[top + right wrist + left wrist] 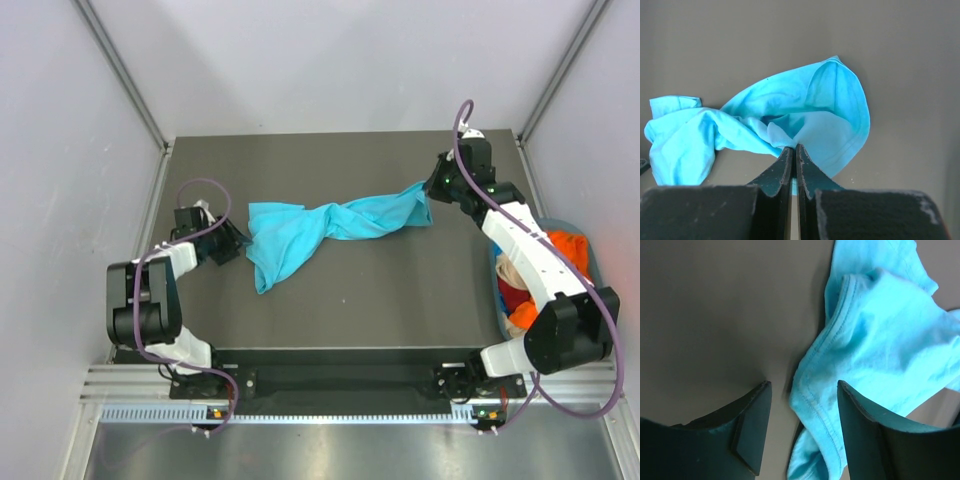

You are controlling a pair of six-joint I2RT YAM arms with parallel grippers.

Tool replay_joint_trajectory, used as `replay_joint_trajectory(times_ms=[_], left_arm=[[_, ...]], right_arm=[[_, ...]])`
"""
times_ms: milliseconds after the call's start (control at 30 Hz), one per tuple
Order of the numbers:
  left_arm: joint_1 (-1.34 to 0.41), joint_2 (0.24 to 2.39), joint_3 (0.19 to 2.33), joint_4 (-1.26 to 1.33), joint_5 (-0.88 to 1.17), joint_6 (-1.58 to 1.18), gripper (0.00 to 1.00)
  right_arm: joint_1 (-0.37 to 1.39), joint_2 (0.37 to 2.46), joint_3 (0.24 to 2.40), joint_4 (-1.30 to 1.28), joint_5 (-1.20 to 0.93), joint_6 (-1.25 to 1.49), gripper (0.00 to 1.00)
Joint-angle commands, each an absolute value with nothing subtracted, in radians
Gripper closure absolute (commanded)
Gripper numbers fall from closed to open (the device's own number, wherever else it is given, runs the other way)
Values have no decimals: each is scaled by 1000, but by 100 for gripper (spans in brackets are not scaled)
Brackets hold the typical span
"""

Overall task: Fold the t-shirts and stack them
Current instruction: Flatten the tshirt out

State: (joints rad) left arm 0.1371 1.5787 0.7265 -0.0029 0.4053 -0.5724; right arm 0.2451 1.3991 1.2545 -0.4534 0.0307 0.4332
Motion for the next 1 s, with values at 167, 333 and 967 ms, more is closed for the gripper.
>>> replay_joint_trajectory(times_ms=[167, 333, 967], left_arm=[[80, 1546, 684, 52, 381, -529, 44], [66, 1551, 715, 22, 368, -532, 74], [5, 1450, 1521, -327, 226, -534, 100]], right_arm=[[224, 1390, 1213, -399, 3, 413, 100], [221, 1381, 1203, -396, 3, 411, 100], [100, 1364, 1660, -386, 83, 351, 100]])
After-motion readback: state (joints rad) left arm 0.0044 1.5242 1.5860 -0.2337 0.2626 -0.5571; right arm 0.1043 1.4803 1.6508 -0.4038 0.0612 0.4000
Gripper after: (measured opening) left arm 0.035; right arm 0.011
